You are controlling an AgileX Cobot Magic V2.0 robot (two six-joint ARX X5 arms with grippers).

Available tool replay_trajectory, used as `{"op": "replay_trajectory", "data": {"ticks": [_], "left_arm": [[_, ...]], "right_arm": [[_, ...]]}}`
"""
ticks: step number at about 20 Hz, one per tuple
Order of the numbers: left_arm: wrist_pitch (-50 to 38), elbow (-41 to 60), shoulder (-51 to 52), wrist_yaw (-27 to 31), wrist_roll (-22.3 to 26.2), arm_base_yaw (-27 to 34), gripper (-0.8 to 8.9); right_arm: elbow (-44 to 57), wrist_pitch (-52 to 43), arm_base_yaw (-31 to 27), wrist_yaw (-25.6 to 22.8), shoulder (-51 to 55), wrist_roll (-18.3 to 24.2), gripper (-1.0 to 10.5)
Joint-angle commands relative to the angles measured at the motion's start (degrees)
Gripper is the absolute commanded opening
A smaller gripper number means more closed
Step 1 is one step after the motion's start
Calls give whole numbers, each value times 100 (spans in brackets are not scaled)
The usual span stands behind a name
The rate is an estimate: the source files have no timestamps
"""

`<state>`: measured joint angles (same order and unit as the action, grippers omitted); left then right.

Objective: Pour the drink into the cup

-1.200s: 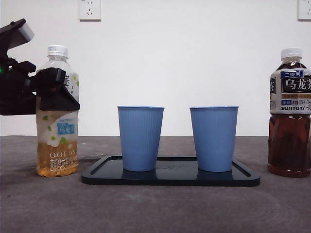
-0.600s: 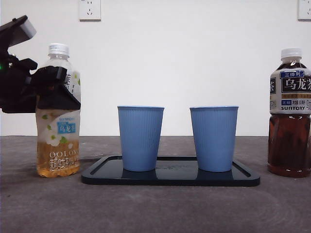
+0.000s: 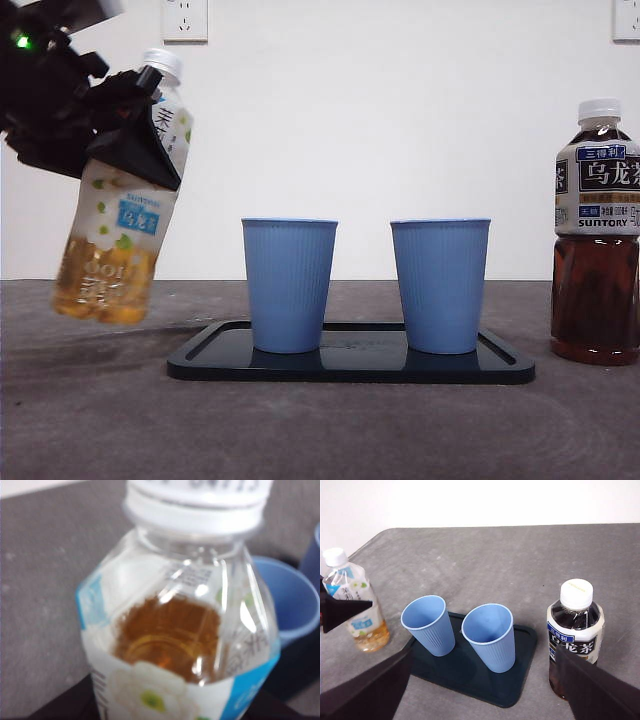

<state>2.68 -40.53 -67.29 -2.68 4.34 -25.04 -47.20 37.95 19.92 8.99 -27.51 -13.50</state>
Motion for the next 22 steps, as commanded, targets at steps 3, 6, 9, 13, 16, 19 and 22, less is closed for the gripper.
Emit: {"op": "replay_trajectory", "data": {"ticks": [3,6,9,13,16,19,22], "left_arm": [[741,-599,17,855,706,-352,154],[1165,-846,7,1622,931,-557,154],[1480,-1080,-79,2181,1217,-741,154],[1803,-1342,-299,2463,1792,-903,154],[2024,-1530,-538,2900,2124,-1014,154],[2264,-1749,-778,3195,2315,-1095,154],[2479,-2002,-1001,3381,2393,-1191,153]], "right_arm": [[-70,-61,37,-2,-11,44,457],[-70,-59,37,0,-11,44,457],[-70,-61,37,-2,-11,44,457],[-70,-61,37,-2,-11,46,457],[-70,-61,37,-2,-11,46,457],[-70,-63,37,-4,-11,46,457],[-70,-66,37,-4,-11,44,457]]}}
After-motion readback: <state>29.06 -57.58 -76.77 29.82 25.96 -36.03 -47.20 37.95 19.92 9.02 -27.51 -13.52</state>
